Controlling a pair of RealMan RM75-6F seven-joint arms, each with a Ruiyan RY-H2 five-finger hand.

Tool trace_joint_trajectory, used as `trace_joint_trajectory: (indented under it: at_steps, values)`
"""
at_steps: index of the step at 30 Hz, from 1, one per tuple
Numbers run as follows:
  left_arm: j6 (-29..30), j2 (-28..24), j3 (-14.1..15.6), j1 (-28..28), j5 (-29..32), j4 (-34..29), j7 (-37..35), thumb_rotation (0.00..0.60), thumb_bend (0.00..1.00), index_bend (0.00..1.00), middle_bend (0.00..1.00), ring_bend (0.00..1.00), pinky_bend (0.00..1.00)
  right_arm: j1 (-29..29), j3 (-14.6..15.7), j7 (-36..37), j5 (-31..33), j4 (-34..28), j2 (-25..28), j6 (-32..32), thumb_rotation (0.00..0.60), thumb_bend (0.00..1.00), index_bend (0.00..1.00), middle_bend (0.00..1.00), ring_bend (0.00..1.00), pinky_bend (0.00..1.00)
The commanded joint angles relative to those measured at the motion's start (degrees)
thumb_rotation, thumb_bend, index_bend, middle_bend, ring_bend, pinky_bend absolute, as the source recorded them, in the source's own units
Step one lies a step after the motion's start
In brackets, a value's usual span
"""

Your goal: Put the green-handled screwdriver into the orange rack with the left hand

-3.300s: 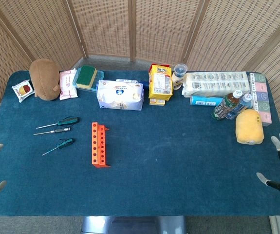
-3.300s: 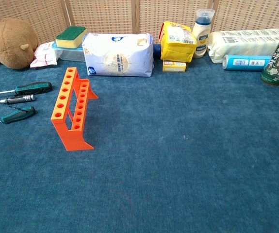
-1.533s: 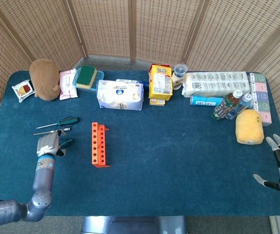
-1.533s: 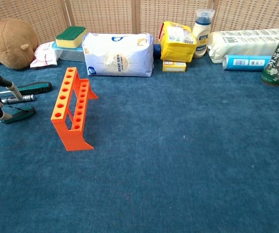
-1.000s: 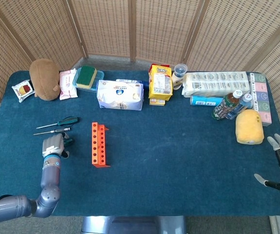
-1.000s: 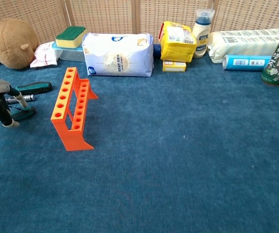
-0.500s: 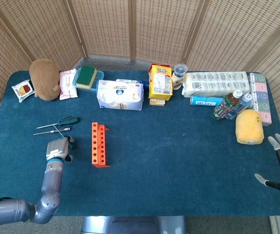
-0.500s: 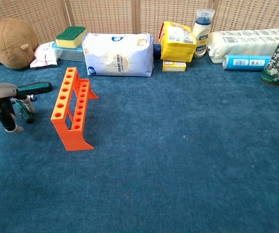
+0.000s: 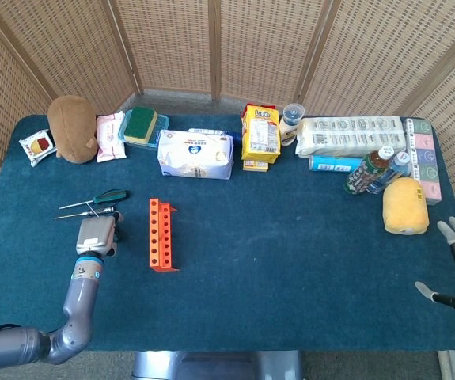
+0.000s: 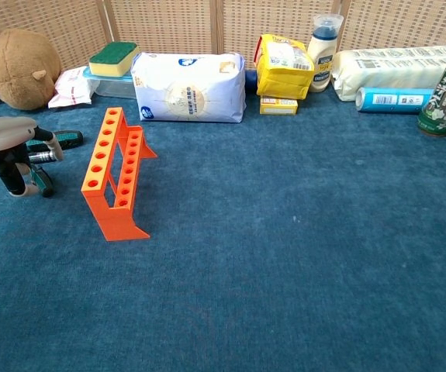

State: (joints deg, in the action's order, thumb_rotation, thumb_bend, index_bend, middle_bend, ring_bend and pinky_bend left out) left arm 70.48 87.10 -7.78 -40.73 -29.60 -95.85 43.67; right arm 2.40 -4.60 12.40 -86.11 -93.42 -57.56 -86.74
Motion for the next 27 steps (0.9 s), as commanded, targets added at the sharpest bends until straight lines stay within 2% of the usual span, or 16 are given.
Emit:
trace_joint_trajectory:
  at_steps: [1, 10, 20, 27]
  values:
    - [-4.9, -2.8, 3.0, 1.8, -6.8, 2.2, -5.4, 0.600, 0.34, 0.27, 1.00, 1.00, 0.99, 0.0, 0.0, 0.1, 0.0, 0.0, 0.0, 0.0, 0.600, 0.00, 0.06, 0.00, 0.00, 0.00]
    - [-16.5, -8.1, 5.4, 3.5, -16.9, 6.1, -17.4, 0.600, 0.37, 0.27, 1.00, 1.00, 0.99, 0.0, 0.1, -0.6, -0.1, -0.2, -0.1, 0.2, 0.600, 0.00, 0.06, 0.00, 0.00, 0.00]
    - [-18.5, -7.7, 6.2, 4.1, -25.0, 10.2, -22.8, 0.600, 0.43, 0.27, 1.00, 1.00, 0.99, 0.1, 0.1, -0.8, 0.2, -0.3, -0.2, 0.4, 0.600, 0.00, 0.06, 0.00, 0.00, 0.00]
    - [-17.1, -7.8, 8.0, 5.3, -36.0, 14.3, -27.6, 0.600, 0.43, 0.27, 1.00, 1.00, 0.99, 0.1, 0.0, -0.4, 0.4, -0.2, -0.1, 0.4, 0.600, 0.00, 0.06, 0.00, 0.00, 0.00]
